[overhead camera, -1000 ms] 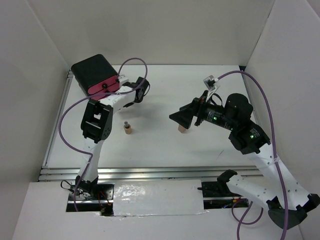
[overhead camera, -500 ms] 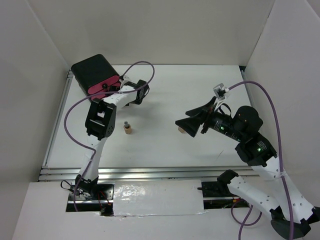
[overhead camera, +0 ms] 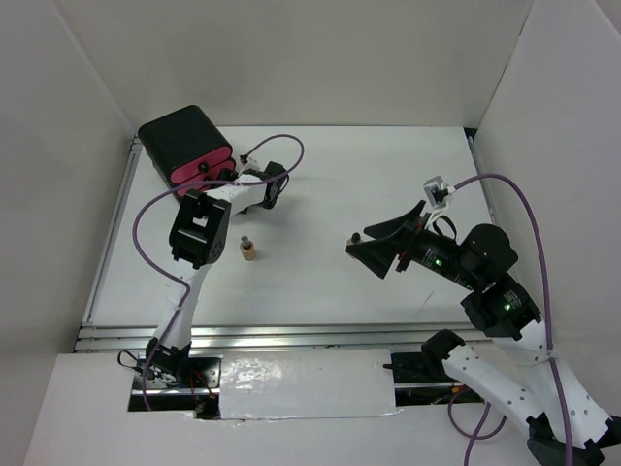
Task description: Organize the makeup
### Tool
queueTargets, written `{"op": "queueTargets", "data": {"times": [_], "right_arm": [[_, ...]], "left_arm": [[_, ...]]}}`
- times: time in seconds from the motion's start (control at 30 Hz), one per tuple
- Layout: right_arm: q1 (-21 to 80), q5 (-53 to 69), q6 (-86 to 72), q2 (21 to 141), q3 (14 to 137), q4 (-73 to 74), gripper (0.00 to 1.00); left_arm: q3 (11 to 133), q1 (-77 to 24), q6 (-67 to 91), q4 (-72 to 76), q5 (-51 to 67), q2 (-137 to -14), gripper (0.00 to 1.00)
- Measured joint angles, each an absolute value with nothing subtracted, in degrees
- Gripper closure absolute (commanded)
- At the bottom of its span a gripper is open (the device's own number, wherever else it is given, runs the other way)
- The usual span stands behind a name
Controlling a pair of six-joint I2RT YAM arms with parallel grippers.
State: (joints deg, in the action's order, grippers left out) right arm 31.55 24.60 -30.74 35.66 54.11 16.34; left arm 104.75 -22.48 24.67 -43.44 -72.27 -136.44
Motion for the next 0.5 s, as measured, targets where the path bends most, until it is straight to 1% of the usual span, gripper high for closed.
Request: {"op": "queueTargets", "data": {"times": [0.23,0.37,0.5], "right_arm": [[31.51,23.7,-32.03,31.9,52.36,16.53,0.0],[31.48,23.05,-32.23,30.81,52.36,16.71,0.0],[31.48,22.79,-32.58,30.17,52.14,16.8,0.0]], "left_arm": [[104.62,-22.37,20.73,-39.79,-71.26,-137.97,0.12],[104.51,-22.35,18.98,-37.54,-70.87,-138.04,0.18],[105.01,-22.02,17.85,-36.49,-70.7,-138.87,0.26]]}}
